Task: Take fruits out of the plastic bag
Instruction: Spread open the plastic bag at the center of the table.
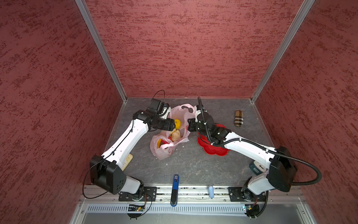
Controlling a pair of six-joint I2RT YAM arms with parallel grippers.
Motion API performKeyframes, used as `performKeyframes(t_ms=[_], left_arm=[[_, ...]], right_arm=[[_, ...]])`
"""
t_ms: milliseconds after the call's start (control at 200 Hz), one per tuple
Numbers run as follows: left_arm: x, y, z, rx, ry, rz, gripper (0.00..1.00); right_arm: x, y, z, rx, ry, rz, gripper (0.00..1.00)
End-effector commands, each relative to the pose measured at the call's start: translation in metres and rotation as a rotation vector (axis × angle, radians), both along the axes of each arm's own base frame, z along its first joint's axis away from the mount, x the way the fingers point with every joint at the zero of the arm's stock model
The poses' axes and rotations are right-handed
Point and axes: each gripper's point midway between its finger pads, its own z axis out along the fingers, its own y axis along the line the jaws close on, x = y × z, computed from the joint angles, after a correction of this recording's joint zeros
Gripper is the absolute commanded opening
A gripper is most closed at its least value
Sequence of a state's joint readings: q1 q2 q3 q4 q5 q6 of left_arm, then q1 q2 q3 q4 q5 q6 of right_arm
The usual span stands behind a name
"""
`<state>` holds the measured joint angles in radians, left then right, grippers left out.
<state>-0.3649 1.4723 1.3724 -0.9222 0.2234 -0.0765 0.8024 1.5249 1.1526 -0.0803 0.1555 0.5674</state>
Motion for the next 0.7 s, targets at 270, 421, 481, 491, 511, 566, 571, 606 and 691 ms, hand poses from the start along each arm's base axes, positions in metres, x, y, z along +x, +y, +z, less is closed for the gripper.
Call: performKeyframes(t_ms=[270,421,481,491,511,566,571,606,691], left_arm=[[0.104,-0.007,0.022,-0.052,-0.244,-0.008,0.26],[0.140,-0.021,0.048,-0.076,-0.330,-0.068,0.24],[0.152,-0.028,0.058,-0.088,-0.355,-0.100,0.24],[0.154,-0.030,0.059,-0.090,-0.359,-0.104,0.24],[0.159,-0.031,0.062,-0.092,-0.368,-0.111,0.24],[0.168,-0.039,0.068,-0.105,-0.388,-0.141,0.24],[0.169,-0.040,0.069,-0.106,-0.391,-0.146,0.24],[0.174,-0.044,0.073,-0.107,-0.404,-0.163,0.25],[0.186,-0.050,0.084,-0.098,-0.439,-0.196,0.26]], right_arm=[[-0.014,-0.002,0.023,0.027,-0.040,0.004,0.02],[-0.016,-0.003,0.016,0.026,-0.026,-0.016,0.02],[-0.014,-0.004,0.012,0.025,-0.018,-0.026,0.02],[-0.014,-0.003,0.011,0.024,-0.016,-0.027,0.02],[-0.014,-0.003,0.009,0.024,-0.013,-0.028,0.02],[-0.013,-0.001,0.005,0.027,-0.004,-0.032,0.02],[-0.013,-0.001,0.005,0.026,-0.002,-0.031,0.02],[-0.013,0.000,0.002,0.031,0.003,-0.036,0.02],[-0.012,0.004,-0.004,0.043,0.017,-0.038,0.02]])
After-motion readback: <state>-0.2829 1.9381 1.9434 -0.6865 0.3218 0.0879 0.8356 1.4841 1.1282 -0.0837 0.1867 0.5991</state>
